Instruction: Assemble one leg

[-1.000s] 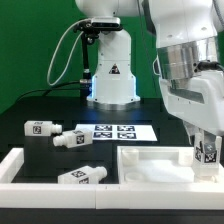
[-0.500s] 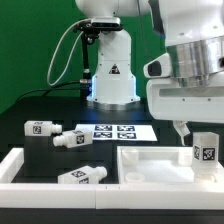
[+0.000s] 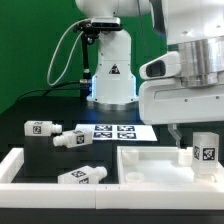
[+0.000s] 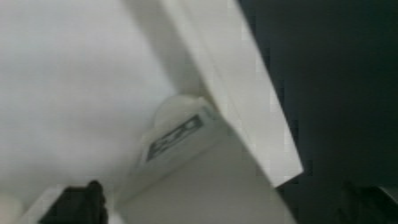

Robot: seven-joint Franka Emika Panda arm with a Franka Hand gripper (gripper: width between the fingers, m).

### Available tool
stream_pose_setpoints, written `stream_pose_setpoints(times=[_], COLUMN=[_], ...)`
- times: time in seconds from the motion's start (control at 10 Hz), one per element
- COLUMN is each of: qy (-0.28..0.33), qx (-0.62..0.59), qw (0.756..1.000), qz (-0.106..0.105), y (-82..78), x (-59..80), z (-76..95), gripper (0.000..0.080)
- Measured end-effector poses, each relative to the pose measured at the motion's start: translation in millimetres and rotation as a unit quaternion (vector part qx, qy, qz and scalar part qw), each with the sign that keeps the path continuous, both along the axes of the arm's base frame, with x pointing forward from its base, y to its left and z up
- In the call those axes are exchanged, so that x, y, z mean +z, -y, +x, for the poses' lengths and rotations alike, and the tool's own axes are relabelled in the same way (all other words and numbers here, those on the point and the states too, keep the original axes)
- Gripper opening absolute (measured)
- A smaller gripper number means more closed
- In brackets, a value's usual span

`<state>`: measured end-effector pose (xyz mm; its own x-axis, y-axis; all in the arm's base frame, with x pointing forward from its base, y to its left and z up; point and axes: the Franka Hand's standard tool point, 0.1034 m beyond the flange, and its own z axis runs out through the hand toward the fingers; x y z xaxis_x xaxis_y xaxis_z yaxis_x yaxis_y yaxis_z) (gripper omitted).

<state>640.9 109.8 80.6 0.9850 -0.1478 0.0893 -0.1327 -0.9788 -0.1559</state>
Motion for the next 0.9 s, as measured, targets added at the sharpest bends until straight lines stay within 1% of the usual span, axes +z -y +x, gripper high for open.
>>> stream_pose_setpoints(times=[0.1, 0.2, 0.3, 0.4, 0.5, 0.6, 0.9], qy=[0.012, 0.007, 0.007, 0.006, 0.002, -0.003, -0.017], qx=[0.039, 0.009, 0.008, 0.004, -0.028, -0.062, -0.175], qw=[0.999, 1.000, 1.000, 1.000, 1.000, 0.998, 0.984], qz=[-0.007, 0.000, 0.000, 0.000, 0.003, 0.007, 0.019], y=[-0.8, -1.3, -1.1, -1.2, 0.6, 2.6, 6.2], x=[-1.4, -1.5, -1.6, -1.8, -2.0, -2.4, -3.6], z=[0.2, -0.2, -0.1, -0.2, 0.0, 0.5, 4.7], gripper=[0.0649, 0.0649, 0.0540, 0.0399, 0.0399, 0.0292, 0.0292])
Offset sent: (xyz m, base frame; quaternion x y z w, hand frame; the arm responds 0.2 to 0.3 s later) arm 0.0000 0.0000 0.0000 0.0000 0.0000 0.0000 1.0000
